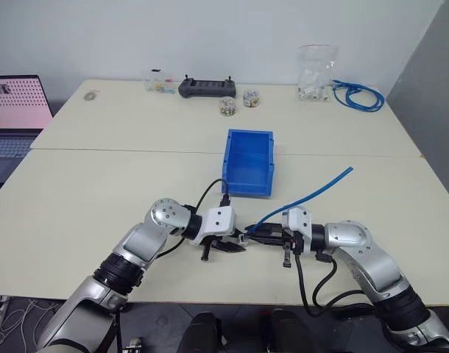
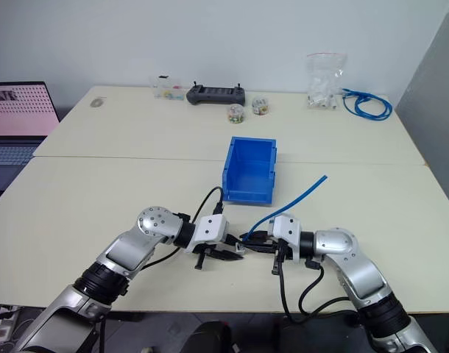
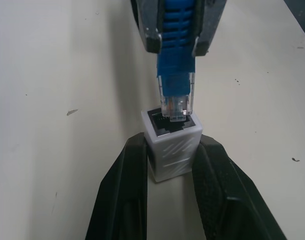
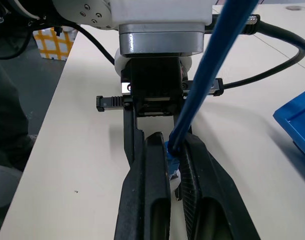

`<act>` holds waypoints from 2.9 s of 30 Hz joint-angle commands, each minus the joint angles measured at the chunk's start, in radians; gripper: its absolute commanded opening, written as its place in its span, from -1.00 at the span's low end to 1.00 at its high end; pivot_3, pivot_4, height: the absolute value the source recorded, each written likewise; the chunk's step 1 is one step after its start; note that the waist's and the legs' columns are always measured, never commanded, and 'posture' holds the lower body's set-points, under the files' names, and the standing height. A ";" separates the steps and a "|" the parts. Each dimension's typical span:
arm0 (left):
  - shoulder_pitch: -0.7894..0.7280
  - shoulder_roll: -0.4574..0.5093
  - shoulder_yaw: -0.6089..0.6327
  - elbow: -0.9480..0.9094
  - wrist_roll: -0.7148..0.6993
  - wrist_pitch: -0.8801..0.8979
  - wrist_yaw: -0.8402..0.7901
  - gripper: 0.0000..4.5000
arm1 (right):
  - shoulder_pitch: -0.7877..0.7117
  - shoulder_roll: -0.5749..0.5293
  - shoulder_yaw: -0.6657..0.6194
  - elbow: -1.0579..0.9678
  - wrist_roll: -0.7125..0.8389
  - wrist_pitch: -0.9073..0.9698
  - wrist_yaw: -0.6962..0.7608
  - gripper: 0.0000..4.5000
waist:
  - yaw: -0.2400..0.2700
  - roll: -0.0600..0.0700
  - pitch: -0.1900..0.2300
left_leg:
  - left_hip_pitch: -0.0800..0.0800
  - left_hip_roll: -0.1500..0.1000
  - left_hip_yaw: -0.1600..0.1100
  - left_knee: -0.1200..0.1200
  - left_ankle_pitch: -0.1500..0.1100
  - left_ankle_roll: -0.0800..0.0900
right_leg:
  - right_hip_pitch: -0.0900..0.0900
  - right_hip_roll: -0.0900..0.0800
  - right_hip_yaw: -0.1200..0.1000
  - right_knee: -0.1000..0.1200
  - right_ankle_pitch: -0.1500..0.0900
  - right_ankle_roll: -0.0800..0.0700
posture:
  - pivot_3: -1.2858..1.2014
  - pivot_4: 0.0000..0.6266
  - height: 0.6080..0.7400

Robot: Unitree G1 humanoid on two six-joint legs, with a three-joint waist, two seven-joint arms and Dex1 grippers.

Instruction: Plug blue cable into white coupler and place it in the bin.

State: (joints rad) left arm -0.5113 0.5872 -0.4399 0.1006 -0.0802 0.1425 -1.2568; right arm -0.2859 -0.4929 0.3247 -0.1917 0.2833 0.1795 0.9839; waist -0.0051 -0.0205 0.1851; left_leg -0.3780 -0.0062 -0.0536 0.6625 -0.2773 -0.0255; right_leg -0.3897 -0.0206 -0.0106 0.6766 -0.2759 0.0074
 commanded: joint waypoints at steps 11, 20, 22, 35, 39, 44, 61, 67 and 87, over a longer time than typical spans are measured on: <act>0.026 0.002 -0.008 0.006 0.032 0.004 0.003 -0.59 | -0.024 0.004 0.047 0.062 -0.054 -0.015 0.067 -0.99 | 0.000 0.000 -0.001 | 0.001 0.000 0.000 0.000 0.000 0.000 | 0.000 0.000 0.000 0.001 0.000 0.000 | 0.03 -0.52 1.00; 0.030 0.000 -0.002 0.000 0.026 0.003 -0.001 -0.60 | -0.055 0.000 0.083 0.122 -0.074 -0.032 0.127 -0.99 | -0.001 0.001 -0.002 | 0.003 0.000 0.001 0.000 0.000 0.000 | 0.001 0.000 0.001 0.002 0.000 0.000 | 0.03 -0.52 1.00; 0.030 -0.002 0.000 0.001 0.026 -0.001 -0.002 -0.60 | -0.070 -0.002 0.089 0.136 -0.072 -0.028 0.150 -0.99 | -0.001 0.001 -0.002 | 0.003 0.000 0.001 0.000 0.000 0.000 | 0.002 0.000 0.001 0.002 0.000 0.000 | 0.03 -0.52 1.00; 0.031 -0.013 0.004 -0.005 0.023 -0.003 0.001 -0.60 | -0.128 -0.038 0.214 0.194 -0.145 0.088 0.271 -0.99 | -0.001 0.003 -0.007 | 0.004 0.000 0.001 0.000 0.000 0.000 | 0.002 0.000 0.001 0.002 0.001 -0.002 | 0.03 -0.52 1.00; 0.035 -0.015 0.006 -0.008 0.023 -0.001 0.002 -0.60 | -0.123 -0.035 0.222 0.215 -0.167 0.095 0.253 -0.99 | -0.002 0.003 -0.014 | 0.005 0.000 0.001 -0.001 0.000 0.000 | 0.003 0.000 0.001 0.002 0.000 -0.001 | 0.03 -0.52 1.00; 0.039 -0.020 0.009 -0.012 0.025 0.005 0.005 -0.60 | -0.110 -0.016 0.226 0.221 -0.181 0.111 0.227 -0.99 | -0.004 0.004 -0.019 | 0.014 0.000 0.001 -0.003 -0.001 0.001 | 0.011 0.000 0.001 0.000 -0.001 -0.001 | 0.03 -0.52 1.00; 0.056 -0.035 0.023 -0.002 0.025 -0.007 0.019 -0.60 | -0.047 0.035 0.214 0.248 -0.165 0.132 0.199 -0.99 | -0.016 0.005 -0.037 | 0.020 0.001 0.000 -0.009 -0.001 0.001 | 0.017 0.000 0.001 -0.004 -0.002 -0.002 | 0.03 -0.52 1.00; 0.058 -0.040 0.028 0.004 0.027 -0.007 0.023 -0.60 | -0.044 0.013 0.220 0.255 -0.192 0.095 0.208 -0.99 | -0.021 0.008 -0.043 | 0.024 0.001 0.000 -0.018 -0.001 0.001 | 0.020 0.001 0.000 -0.012 -0.003 -0.002 | 0.03 -0.52 1.00; 0.073 -0.047 0.048 -0.009 0.011 0.017 0.021 -0.60 | -0.065 0.047 0.152 0.199 -0.146 0.083 0.169 -0.99 | -0.021 0.009 -0.046 | 0.024 0.001 0.000 -0.018 -0.001 0.001 | 0.020 0.000 0.000 -0.014 -0.003 -0.001 | 0.03 -0.52 1.00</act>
State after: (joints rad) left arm -0.4408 0.5555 -0.4033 0.1153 -0.0534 0.1483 -1.2517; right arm -0.3983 -0.4470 0.4037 -0.0299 0.1761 0.2185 1.1413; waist -0.0262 -0.0118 0.1394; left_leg -0.3545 -0.0053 -0.0534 0.6443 -0.2781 -0.0246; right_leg -0.3694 -0.0201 -0.0102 0.6628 -0.2786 0.0059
